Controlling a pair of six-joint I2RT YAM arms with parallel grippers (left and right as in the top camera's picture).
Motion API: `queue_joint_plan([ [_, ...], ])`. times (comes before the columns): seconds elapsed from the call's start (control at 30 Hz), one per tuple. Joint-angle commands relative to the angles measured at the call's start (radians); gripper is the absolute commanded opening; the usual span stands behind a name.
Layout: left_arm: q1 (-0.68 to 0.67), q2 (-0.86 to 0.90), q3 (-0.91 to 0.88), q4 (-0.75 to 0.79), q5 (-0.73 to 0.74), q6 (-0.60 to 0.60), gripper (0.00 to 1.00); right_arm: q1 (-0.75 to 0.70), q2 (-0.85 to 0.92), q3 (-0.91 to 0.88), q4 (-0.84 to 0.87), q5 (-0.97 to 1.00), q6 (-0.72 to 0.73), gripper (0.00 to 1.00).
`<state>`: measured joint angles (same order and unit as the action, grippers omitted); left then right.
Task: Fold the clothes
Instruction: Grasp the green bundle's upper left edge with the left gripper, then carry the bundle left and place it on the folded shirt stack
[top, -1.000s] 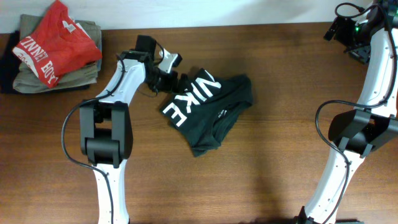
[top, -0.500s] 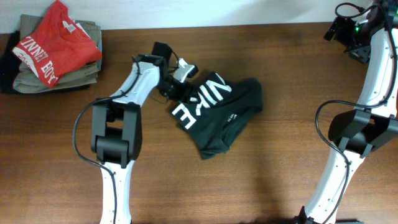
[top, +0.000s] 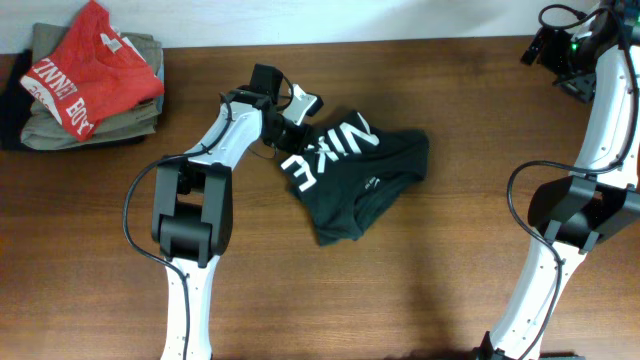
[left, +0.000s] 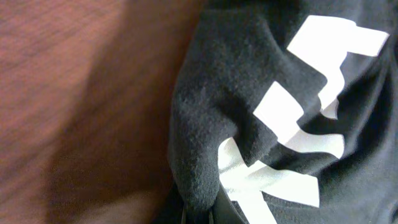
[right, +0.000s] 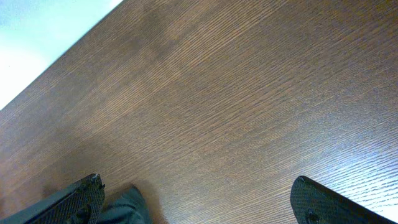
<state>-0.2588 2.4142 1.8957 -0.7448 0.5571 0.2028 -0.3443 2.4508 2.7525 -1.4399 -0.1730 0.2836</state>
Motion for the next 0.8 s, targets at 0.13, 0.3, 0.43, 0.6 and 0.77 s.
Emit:
queue_joint_plan([
  [0.13, 0.127, 0.019, 0.096, 0.053, -0.49, -0.143, 0.01, -0.004, -0.017, 0.008, -0.001, 0.013, -0.002, 0.99],
  [0.3, 0.206, 0.018, 0.252, 0.054, -0.536, -0.158, 0.01, -0.004, -0.017, 0.008, -0.001, 0.013, -0.002, 0.98],
  [0.43, 0.26, 0.018, 0.357, 0.053, -0.547, -0.158, 0.01, -0.004, -0.017, 0.008, -0.001, 0.013, -0.002, 0.99],
  [0.6, 0.304, 0.018, 0.478, 0.045, -0.599, -0.226, 0.01, -0.004, -0.017, 0.008, -0.001, 0.013, -0.002, 0.98],
  [0.77, 0.351, 0.018, 0.569, 0.025, -0.664, -0.282, 0.01, -0.004, -0.017, 0.008, -0.001, 0.013, -0.002, 0.99],
])
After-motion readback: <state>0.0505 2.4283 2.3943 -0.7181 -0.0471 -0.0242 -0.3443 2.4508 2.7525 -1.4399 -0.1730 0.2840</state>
